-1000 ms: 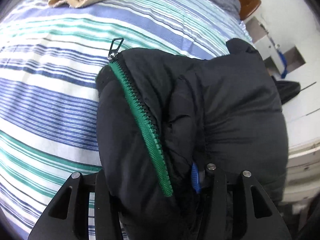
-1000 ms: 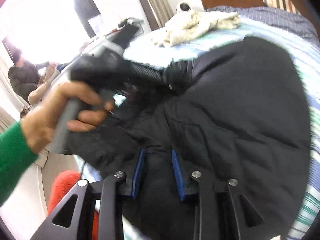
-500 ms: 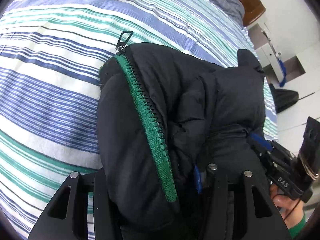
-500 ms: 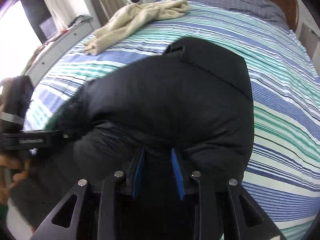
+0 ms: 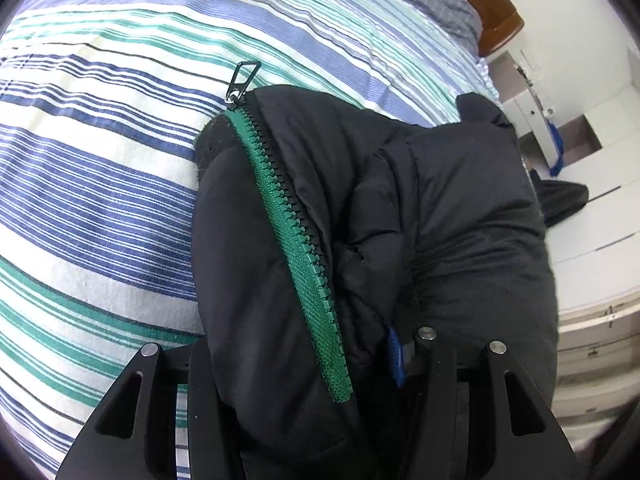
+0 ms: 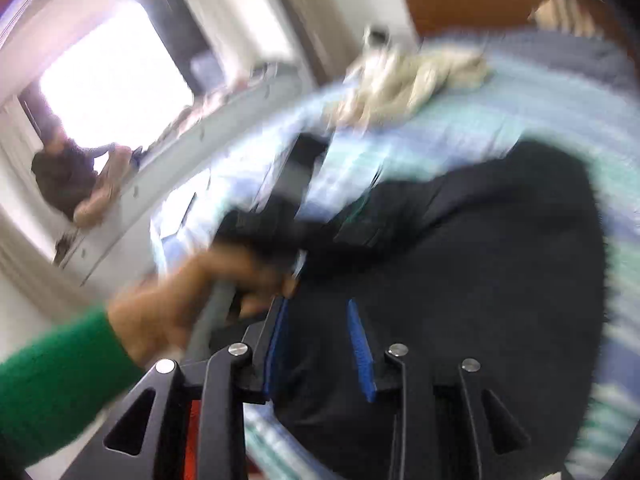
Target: Fold large clothes
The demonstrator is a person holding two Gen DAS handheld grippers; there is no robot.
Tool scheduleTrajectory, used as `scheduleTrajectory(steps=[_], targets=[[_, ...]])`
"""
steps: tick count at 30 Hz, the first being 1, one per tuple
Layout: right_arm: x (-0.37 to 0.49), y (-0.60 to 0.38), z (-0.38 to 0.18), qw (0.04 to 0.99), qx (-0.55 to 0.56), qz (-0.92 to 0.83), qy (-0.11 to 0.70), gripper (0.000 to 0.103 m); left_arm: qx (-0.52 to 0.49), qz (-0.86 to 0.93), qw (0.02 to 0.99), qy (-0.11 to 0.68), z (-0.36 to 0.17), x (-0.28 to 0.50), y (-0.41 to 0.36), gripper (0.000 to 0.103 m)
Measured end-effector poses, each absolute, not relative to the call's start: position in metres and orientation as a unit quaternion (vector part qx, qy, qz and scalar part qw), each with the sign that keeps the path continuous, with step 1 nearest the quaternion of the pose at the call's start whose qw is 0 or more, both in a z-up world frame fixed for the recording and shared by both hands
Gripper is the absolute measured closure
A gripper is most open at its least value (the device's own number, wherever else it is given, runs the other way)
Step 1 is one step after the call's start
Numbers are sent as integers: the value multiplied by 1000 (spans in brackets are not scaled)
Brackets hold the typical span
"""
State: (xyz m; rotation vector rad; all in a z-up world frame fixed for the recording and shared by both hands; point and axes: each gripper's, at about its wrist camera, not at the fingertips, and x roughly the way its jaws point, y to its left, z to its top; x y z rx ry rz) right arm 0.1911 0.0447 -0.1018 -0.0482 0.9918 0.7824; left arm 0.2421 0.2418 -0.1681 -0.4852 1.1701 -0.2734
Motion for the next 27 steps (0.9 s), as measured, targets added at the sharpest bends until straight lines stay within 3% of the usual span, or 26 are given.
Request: scheduleTrajectory(steps=[3,8,11,14,19,23,25,27], targets=[[176,62,-125,837,-122,346,406,77,-231,-123,796,545,-170,240,243,52],[182,45,-98,821,-65,358,440,77,-229,-122,799,543,-168,240,241,51],[147,-1,-47,847,-48,366,382,77,-233,-124,800,539,-169,239,241,51],[128,-51,-34,878,-34,314,358,77,-244,-130,797,536,-172,240,244,51],[173,-86,-118,829,27,289,477,78,-261,-134,795,530,-171,238,239,45],[190,-94,-120,813,88,299,492,80,-243,-111,806,528,-162,235,233,45],[180,-96,-105,824,71,297,476,77,-226,-97,819,519,-149,229,230,44],[156,-101,-90,842,42,288,454,64,-218,-79,831,506,-131,216,229,41]])
